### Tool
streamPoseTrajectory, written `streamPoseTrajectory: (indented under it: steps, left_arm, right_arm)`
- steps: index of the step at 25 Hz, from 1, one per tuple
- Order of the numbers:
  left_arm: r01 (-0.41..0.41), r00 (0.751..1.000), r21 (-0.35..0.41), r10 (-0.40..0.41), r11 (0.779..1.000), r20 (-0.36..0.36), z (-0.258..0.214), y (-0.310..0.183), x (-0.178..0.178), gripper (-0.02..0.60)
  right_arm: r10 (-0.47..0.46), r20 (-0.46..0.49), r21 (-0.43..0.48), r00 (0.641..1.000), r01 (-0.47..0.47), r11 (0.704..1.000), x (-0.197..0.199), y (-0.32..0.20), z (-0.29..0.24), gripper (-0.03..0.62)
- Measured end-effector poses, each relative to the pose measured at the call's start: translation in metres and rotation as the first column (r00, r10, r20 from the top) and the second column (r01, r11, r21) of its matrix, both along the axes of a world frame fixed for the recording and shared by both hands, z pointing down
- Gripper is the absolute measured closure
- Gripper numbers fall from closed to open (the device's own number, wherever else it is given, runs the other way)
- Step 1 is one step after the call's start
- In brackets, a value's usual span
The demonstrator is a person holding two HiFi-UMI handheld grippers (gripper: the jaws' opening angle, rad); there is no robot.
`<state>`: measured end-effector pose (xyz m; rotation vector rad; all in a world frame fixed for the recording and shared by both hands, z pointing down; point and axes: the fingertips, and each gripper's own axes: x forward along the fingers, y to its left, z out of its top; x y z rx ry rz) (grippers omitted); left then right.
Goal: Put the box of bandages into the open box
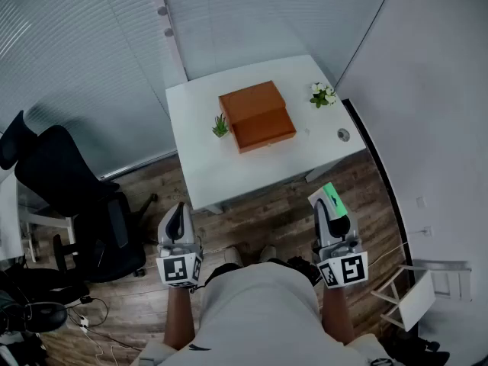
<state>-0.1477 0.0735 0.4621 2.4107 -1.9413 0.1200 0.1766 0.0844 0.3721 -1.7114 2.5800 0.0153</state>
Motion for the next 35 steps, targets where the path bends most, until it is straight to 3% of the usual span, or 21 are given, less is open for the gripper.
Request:
streamPoseTrajectory:
  steps: [17, 35]
  left_arm:
    - [-0.011, 1.000, 0.013, 0.011, 1.000, 0.015, -0.003, -0.001, 0.012, 0.577]
    - [-0.039, 0.999, 0.004, 0.039, 0.999, 0.000, -0.003, -0.011, -0.030, 0.576]
  right_arm:
    - [0.000, 0.041, 0.007, 0.999, 0.000, 1.000, 0.013, 0.000, -0.002, 0.500]
    - [0.023, 0.016, -0.015, 1.000, -0.023, 1.000, -0.022, -0.022, 0.004, 0.501]
